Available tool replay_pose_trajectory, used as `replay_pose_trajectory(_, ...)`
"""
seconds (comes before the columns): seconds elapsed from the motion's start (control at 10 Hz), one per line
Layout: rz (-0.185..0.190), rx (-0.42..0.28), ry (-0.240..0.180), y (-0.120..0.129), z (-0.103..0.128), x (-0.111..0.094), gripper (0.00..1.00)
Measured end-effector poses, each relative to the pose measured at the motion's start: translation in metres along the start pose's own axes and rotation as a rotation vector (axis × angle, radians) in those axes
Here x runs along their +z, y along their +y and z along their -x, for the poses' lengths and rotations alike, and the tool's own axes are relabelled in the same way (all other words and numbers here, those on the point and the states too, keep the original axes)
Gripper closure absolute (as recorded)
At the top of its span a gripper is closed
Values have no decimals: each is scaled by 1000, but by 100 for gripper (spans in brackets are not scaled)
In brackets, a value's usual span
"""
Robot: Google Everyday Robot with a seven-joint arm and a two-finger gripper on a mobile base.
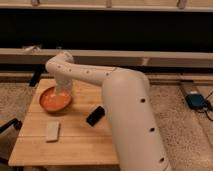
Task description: Drag the ceramic bowl in a circle
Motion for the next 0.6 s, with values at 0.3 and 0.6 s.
replay_pose_trajectory(0.3, 36, -4, -27, 5, -12, 22, 33)
replay_pose_trajectory(0.6, 38, 8, -53, 14, -17, 40, 33)
